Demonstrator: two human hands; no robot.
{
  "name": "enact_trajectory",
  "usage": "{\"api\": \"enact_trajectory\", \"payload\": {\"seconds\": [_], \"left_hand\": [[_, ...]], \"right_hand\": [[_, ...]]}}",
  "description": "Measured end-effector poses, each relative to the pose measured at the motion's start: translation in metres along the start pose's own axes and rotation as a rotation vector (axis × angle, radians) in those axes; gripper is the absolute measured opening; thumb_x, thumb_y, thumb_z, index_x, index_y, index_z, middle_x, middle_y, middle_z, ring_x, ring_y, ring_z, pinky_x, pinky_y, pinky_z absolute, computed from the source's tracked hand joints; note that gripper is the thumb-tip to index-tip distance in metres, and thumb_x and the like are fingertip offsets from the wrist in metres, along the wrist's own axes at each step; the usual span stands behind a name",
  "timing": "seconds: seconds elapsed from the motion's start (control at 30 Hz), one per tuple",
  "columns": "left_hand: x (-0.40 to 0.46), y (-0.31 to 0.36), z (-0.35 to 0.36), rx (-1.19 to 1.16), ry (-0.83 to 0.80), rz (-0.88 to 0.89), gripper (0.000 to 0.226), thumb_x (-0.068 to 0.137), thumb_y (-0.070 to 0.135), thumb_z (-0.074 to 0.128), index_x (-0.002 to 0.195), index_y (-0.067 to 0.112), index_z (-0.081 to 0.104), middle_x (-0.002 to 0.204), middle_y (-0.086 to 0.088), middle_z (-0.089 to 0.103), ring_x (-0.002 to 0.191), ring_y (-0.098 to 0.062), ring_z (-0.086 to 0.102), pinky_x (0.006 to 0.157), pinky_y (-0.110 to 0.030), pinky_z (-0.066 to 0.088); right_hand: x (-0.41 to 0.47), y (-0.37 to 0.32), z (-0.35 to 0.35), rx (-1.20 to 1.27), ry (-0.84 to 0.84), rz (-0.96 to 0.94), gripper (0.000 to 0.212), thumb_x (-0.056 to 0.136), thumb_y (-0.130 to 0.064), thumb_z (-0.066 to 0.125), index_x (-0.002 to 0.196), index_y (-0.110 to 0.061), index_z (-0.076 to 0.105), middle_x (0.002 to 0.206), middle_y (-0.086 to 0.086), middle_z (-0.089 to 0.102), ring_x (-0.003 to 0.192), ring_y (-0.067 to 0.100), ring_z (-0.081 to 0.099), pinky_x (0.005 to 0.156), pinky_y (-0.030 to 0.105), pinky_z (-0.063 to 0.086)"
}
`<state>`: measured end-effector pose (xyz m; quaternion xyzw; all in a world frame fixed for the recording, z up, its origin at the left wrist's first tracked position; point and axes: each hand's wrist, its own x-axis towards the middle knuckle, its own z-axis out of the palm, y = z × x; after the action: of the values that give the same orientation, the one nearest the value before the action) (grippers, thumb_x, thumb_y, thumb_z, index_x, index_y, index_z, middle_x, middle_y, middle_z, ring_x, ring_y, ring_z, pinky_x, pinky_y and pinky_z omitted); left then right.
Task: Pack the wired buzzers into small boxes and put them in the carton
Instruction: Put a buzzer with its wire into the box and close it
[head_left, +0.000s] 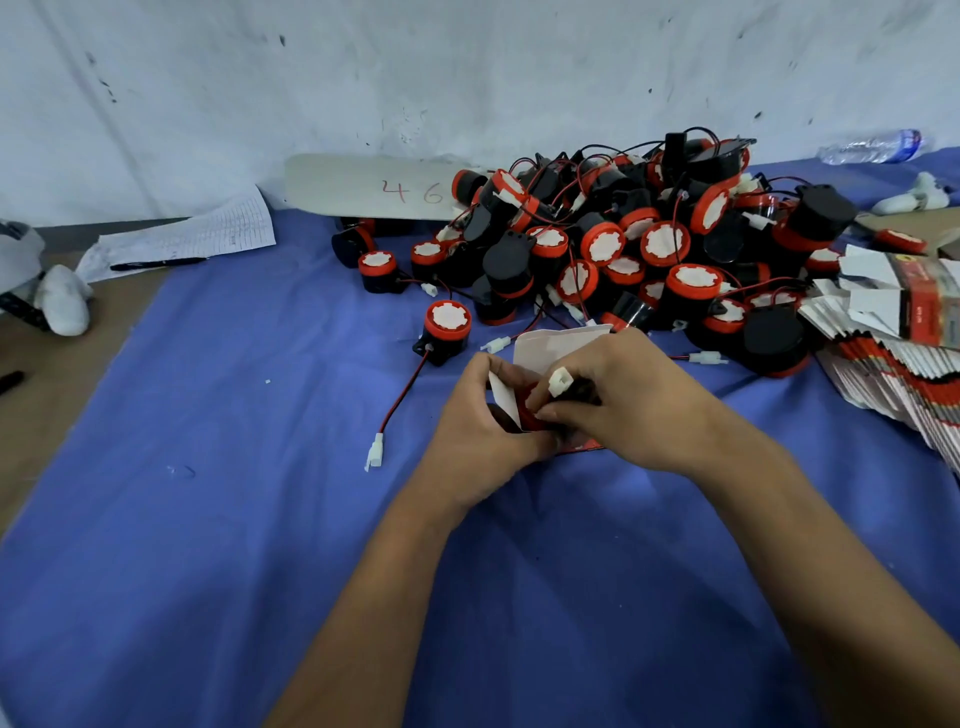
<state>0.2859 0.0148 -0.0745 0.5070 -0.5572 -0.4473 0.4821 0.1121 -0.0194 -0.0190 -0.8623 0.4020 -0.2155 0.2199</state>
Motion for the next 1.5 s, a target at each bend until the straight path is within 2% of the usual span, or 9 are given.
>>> {"api": "enact_trajectory", "payload": {"seconds": [0.23,0.37,0.5,0.7,0.83,1.03,1.23,1.33,1.5], "left_hand": [[-0.002,0.006,0.008,0.025,0.094,-0.010,0.044,0.075,0.011,0.092,0.100,0.016,0.057,0.097,-0.008,0.073,0.090,-0.037,0.071,0.079,-0.057,0.060],[-0.001,0.006,0.009,0.048,0.117,-0.012,0.041,0.076,0.011,0.091,0.104,0.015,0.060,0.094,0.001,0.075,0.087,-0.026,0.073,0.076,-0.047,0.063],[0.001,0.003,0.012,0.044,0.130,-0.003,0.028,0.084,-0.004,0.076,0.102,0.013,0.063,0.093,0.000,0.076,0.087,-0.021,0.074,0.073,-0.039,0.064],[0.003,0.004,0.015,0.017,0.154,0.022,0.031,0.081,-0.017,0.060,0.102,0.007,0.065,0.080,-0.001,0.073,0.072,-0.012,0.069,0.061,-0.025,0.054],[0.004,0.005,0.016,0.000,0.171,0.051,0.037,0.085,-0.017,0.059,0.108,0.009,0.071,0.084,0.004,0.077,0.077,-0.009,0.074,0.061,-0.020,0.056],[0.007,0.004,0.018,0.144,0.167,0.075,0.021,0.087,-0.008,0.061,0.087,0.011,0.069,0.076,0.006,0.073,0.074,-0.008,0.072,0.058,-0.016,0.053],[0.002,0.004,0.017,0.065,0.205,0.010,0.024,0.085,0.004,0.071,0.105,0.015,0.067,0.094,-0.005,0.075,0.091,-0.027,0.072,0.078,-0.049,0.062],[0.002,0.004,0.019,0.090,0.229,0.019,0.023,0.089,0.000,0.069,0.094,0.022,0.064,0.096,-0.001,0.073,0.092,-0.026,0.068,0.078,-0.045,0.060],[0.001,0.003,0.026,0.177,0.293,0.106,0.021,0.091,-0.003,0.062,0.093,0.018,0.063,0.091,-0.001,0.070,0.085,-0.021,0.065,0.070,-0.035,0.056]], "right_hand": [[0.001,-0.005,-0.003,-0.107,0.070,-0.060,0.010,0.090,-0.016,0.074,0.080,-0.015,0.069,0.080,-0.003,0.066,0.078,0.014,0.060,0.073,0.038,0.050],[0.002,-0.004,0.002,-0.143,0.090,0.004,0.020,0.089,-0.022,0.074,0.071,-0.017,0.067,0.067,-0.006,0.059,0.067,0.011,0.053,0.061,0.033,0.043],[0.002,-0.003,0.009,-0.144,0.114,0.072,0.016,0.088,-0.028,0.073,0.073,-0.024,0.071,0.070,-0.008,0.062,0.068,0.011,0.057,0.063,0.037,0.050],[0.003,-0.005,0.016,0.028,0.238,0.042,0.017,0.082,-0.024,0.080,0.092,-0.032,0.069,0.082,-0.014,0.068,0.080,0.004,0.064,0.074,0.036,0.057],[0.004,-0.013,0.019,0.038,0.285,-0.119,0.020,0.087,-0.019,0.079,0.106,-0.023,0.076,0.097,-0.013,0.073,0.095,0.006,0.066,0.086,0.033,0.053],[0.004,-0.015,0.018,0.102,0.205,-0.269,0.028,0.092,-0.008,0.073,0.119,-0.016,0.075,0.104,-0.006,0.072,0.096,0.010,0.068,0.086,0.035,0.054],[0.002,-0.001,0.010,0.034,0.260,-0.171,0.021,0.087,0.000,0.074,0.101,-0.015,0.077,0.091,-0.006,0.072,0.087,0.008,0.067,0.079,0.028,0.054],[-0.003,0.010,0.003,0.038,0.321,-0.077,0.018,0.083,-0.006,0.082,0.093,-0.020,0.077,0.087,-0.013,0.072,0.085,0.005,0.068,0.074,0.017,0.052],[-0.002,0.013,0.012,-0.139,0.381,-0.067,0.012,0.078,-0.009,0.084,0.085,-0.014,0.076,0.090,-0.004,0.072,0.096,0.016,0.065,0.079,0.039,0.056]]}}
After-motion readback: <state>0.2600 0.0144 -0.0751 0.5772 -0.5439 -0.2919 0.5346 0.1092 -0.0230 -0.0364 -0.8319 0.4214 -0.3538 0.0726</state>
